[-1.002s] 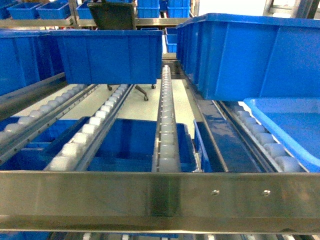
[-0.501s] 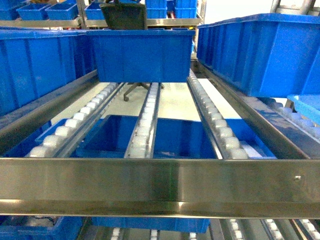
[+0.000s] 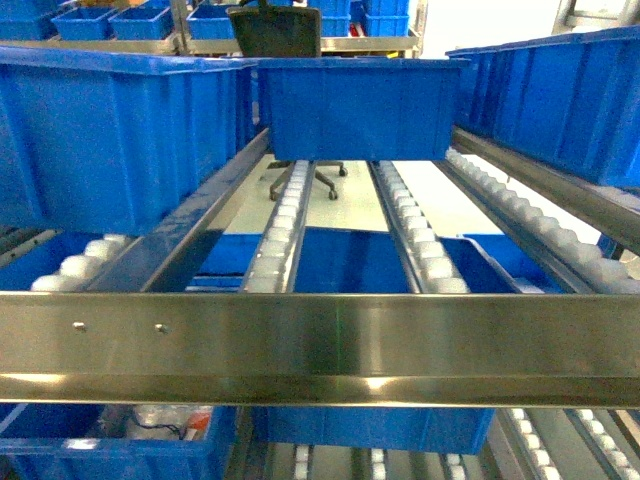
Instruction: Move flower gift bag to table near conveyor
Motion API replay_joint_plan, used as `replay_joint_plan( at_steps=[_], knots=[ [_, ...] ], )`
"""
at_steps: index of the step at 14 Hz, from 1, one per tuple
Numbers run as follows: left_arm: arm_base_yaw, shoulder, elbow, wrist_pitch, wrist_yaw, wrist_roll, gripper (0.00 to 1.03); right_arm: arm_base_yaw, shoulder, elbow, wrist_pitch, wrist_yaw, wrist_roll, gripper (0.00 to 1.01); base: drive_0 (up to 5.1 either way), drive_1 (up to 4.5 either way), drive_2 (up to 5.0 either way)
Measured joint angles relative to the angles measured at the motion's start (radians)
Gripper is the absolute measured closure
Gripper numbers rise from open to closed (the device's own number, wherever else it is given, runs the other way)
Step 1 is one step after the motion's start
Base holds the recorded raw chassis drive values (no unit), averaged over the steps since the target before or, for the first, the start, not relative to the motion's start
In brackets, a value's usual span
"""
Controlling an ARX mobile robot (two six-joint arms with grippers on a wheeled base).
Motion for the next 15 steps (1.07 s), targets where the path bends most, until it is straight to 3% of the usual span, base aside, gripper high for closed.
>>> replay_joint_plan(
  at_steps=[15],
  knots=[
    [0.0,0.0,0.0,-0.002,0.0,0.0,1.01,0.0,0.001,0.0,-0.002,0.0,0.0,0.99,-4.9,2.1,2.8]
  ],
)
